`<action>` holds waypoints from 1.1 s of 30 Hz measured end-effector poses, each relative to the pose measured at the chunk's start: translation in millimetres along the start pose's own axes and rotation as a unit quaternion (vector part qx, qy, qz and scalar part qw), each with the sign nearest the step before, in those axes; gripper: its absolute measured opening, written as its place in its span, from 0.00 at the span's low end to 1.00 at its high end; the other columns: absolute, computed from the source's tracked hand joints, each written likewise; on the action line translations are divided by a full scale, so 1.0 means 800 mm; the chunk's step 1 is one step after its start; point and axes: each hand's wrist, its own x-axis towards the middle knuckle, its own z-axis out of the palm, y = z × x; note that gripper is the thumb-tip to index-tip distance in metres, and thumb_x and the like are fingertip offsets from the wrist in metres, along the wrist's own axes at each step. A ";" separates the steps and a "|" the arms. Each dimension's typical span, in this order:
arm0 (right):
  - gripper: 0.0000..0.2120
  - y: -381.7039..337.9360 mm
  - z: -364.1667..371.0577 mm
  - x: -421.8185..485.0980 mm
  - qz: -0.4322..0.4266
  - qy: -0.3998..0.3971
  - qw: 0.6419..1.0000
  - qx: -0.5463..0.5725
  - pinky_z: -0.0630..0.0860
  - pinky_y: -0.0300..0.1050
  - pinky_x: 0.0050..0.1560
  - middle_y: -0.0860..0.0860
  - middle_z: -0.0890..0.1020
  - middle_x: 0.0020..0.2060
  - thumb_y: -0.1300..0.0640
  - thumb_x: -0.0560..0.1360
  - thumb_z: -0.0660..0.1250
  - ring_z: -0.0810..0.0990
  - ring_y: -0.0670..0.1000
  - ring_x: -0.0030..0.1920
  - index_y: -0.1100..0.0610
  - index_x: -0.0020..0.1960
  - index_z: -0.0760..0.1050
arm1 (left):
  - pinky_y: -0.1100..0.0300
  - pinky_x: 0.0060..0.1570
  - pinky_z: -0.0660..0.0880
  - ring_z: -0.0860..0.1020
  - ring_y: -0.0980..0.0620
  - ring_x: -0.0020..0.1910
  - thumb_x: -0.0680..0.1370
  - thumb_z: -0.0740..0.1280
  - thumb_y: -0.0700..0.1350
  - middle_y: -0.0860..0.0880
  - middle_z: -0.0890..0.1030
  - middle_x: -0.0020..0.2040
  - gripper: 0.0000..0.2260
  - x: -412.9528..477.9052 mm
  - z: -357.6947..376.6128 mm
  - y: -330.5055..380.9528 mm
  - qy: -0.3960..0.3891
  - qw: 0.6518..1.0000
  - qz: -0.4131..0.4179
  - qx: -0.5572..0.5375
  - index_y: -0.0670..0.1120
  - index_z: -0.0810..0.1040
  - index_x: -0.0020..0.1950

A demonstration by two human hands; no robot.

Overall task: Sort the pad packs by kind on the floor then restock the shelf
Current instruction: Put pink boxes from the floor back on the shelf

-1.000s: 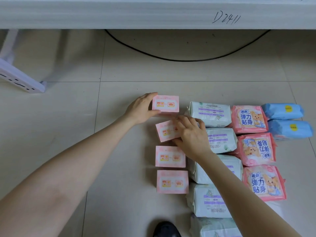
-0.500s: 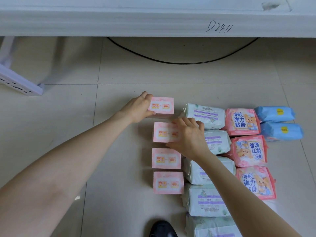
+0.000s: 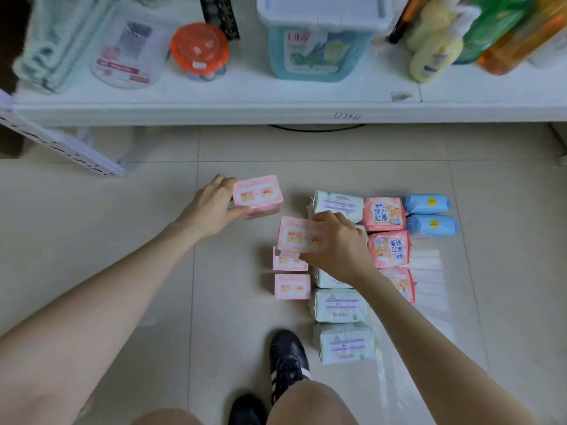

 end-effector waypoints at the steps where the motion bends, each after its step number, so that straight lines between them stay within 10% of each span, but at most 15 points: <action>1: 0.33 -0.012 -0.019 -0.009 0.002 -0.007 1.000 0.013 0.71 0.49 0.54 0.50 0.77 0.54 0.45 0.61 0.78 0.76 0.56 0.55 0.52 0.61 0.71 | 0.51 0.58 0.72 0.76 0.41 0.59 0.73 0.73 0.51 0.42 0.75 0.59 0.24 -0.015 -0.021 0.009 0.010 1.000 -0.006 -0.007 0.43 0.74 0.66; 12: 0.40 -0.162 -0.259 -0.125 0.008 -0.010 0.996 0.084 0.76 0.50 0.51 0.47 0.75 0.54 0.36 0.55 0.80 0.77 0.51 0.52 0.51 0.60 0.71 | 0.51 0.51 0.77 0.83 0.47 0.49 0.69 0.77 0.52 0.45 0.85 0.46 0.17 -0.175 -0.272 0.133 0.064 0.993 -0.046 -0.088 0.46 0.82 0.54; 24: 0.38 -0.319 -0.525 -0.221 -0.075 -0.003 0.994 0.078 0.75 0.47 0.53 0.47 0.78 0.54 0.40 0.58 0.80 0.75 0.49 0.51 0.51 0.63 0.72 | 0.74 0.35 0.70 0.78 0.70 0.33 0.62 0.82 0.53 0.66 0.81 0.32 0.15 -0.318 -0.557 0.264 0.127 0.984 -0.027 -0.119 0.54 0.85 0.45; 33: 0.28 -0.424 -0.700 -0.281 -0.157 0.053 0.977 0.135 0.74 0.36 0.39 0.43 0.78 0.49 0.45 0.60 0.79 0.77 0.43 0.46 0.45 0.58 0.74 | 0.64 0.49 0.73 0.81 0.59 0.49 0.60 0.81 0.57 0.57 0.83 0.50 0.26 -0.399 -0.760 0.357 0.210 0.973 0.011 -0.099 0.51 0.84 0.55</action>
